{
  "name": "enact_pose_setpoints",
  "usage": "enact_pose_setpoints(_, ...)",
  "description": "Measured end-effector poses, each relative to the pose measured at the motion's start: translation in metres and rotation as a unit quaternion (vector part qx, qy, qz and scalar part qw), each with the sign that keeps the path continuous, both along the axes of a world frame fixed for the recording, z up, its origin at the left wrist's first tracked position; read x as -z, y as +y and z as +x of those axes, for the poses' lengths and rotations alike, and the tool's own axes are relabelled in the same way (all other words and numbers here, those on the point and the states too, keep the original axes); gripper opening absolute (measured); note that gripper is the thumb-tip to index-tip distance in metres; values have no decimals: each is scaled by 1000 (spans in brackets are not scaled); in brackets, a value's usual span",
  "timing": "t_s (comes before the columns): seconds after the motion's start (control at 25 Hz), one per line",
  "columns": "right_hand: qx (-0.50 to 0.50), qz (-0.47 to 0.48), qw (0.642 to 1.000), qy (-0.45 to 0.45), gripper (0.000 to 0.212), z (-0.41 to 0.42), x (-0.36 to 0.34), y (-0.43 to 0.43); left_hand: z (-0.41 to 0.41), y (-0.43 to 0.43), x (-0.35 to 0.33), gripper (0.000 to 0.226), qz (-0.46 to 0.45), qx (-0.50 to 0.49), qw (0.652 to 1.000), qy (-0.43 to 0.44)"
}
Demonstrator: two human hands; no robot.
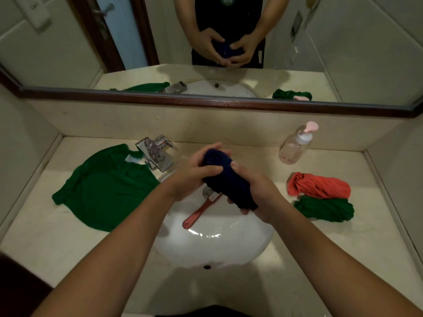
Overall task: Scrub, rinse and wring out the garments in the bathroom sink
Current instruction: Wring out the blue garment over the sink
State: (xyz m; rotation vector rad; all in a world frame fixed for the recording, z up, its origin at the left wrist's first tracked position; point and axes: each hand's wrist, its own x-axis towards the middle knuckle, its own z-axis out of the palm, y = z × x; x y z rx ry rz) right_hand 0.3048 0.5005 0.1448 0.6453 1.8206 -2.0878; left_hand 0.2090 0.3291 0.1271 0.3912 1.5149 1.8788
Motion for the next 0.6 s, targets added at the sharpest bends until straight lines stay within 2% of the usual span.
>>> enact_pose_setpoints(0.08,-2,-38,999,-21,43,1,-1,-2,-1,-1,3,65,-14,-5,997,79)
enact_pose_setpoints(0.16,-3,-43,998,-48,48,2,-2,-8,6,7,3,46,-5,-50,993,105)
enact_pose_setpoints(0.24,3,-42,998,-53,49,4,-2,-13,12,16,5,23,53,-82,994,57)
enact_pose_setpoints(0.32,40,-19,998,-40,46,6,-5,-17,19,22,6,17,125,-105,987,-4)
enact_pose_setpoints(0.4,76,40,996,-13,42,5,-8,-19,22,27,1,18,133,-149,980,-17)
enact_pose_setpoints(0.48,103,108,989,10,40,1,-5,-18,27,35,-3,20,92,-213,973,-13)
enact_pose_setpoints(0.6,114,263,954,88,51,-7,5,-16,38,45,-7,23,65,-300,949,-69)
